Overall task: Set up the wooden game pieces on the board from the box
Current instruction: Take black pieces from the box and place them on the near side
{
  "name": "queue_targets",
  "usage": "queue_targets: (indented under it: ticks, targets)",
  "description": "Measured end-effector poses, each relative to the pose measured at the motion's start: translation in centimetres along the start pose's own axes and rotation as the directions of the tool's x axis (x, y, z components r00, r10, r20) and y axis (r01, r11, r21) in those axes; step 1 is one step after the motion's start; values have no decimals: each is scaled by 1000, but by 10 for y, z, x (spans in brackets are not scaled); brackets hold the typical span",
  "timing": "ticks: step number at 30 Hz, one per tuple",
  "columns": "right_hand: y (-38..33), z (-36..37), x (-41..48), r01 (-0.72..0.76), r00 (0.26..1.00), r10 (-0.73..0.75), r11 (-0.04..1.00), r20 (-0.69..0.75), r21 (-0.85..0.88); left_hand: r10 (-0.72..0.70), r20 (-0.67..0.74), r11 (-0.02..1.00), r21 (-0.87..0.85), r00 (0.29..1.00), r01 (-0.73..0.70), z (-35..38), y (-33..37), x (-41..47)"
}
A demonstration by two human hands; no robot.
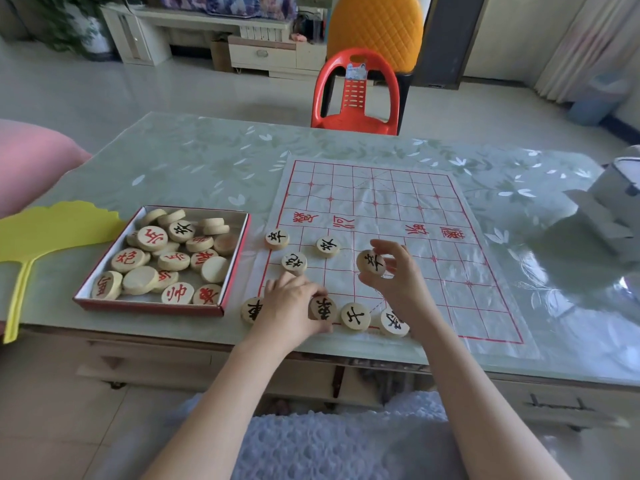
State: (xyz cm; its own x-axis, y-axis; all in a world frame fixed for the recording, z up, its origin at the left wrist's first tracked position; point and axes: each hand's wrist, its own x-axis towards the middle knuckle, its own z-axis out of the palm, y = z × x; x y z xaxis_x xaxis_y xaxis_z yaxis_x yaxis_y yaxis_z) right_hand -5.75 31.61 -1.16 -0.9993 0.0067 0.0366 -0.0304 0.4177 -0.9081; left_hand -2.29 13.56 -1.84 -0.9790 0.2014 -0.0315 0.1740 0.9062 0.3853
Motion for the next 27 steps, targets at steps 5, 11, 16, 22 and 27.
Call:
queue_targets:
  ticks: [5,11,16,22,27]
  targets:
    - [4,-2,2,1,1000,-1,1000,-2,-23,8,33,1000,15,999,-8,5,0,2]
    - [11,-10,26,-37,997,26,986,-73,-161,-7,-109,985,-170,994,-12,-8,-1,9]
    - [25,-12,59,-91,988,50,953,-146,-290,-52,-284,976,-216,957,-11,-18,-8,22]
    - [35,-4,76,-157,983,103,903,-153,-401,-104,-347,964,-265,932,9,-23,-17,32]
    - [33,-4,73,-203,979,171,854,-109,-480,-142,-362,955,-296,921,31,-29,-28,33]
